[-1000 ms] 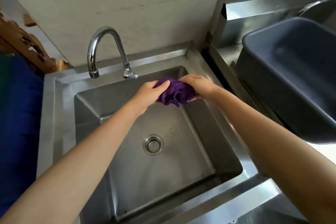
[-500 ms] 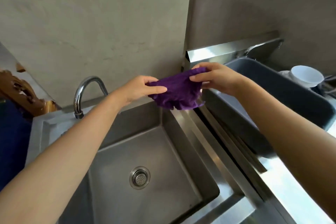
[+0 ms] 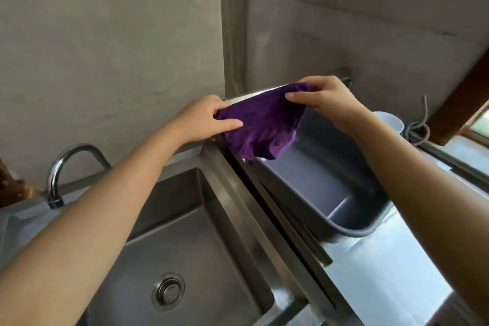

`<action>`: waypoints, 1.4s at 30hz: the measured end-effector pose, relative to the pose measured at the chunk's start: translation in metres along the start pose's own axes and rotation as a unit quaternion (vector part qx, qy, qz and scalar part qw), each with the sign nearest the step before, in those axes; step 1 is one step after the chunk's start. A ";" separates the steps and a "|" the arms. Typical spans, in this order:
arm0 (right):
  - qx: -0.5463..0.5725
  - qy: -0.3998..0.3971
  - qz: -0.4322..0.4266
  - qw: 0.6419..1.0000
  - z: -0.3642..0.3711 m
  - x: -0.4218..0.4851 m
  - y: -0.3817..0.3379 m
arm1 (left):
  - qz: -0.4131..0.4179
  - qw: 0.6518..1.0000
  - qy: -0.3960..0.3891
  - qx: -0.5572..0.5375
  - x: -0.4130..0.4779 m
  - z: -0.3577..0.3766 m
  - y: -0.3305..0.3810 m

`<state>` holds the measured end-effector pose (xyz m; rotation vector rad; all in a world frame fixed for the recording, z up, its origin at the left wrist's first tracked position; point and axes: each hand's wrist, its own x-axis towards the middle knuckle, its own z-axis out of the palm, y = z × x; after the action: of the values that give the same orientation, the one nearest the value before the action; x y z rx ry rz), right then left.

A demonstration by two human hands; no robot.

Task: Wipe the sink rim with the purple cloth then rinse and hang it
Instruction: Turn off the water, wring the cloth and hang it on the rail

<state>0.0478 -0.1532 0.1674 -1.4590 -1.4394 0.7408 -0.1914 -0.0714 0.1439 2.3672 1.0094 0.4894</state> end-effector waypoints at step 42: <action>-0.201 -0.034 0.307 0.930 -0.019 0.060 0.262 | -0.472 0.846 -0.093 -0.229 0.138 0.235 -0.004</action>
<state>0.1816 -0.0683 -0.0506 -2.2774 -1.2265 0.9079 0.0169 -0.0411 -0.0299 1.2398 1.5738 0.0832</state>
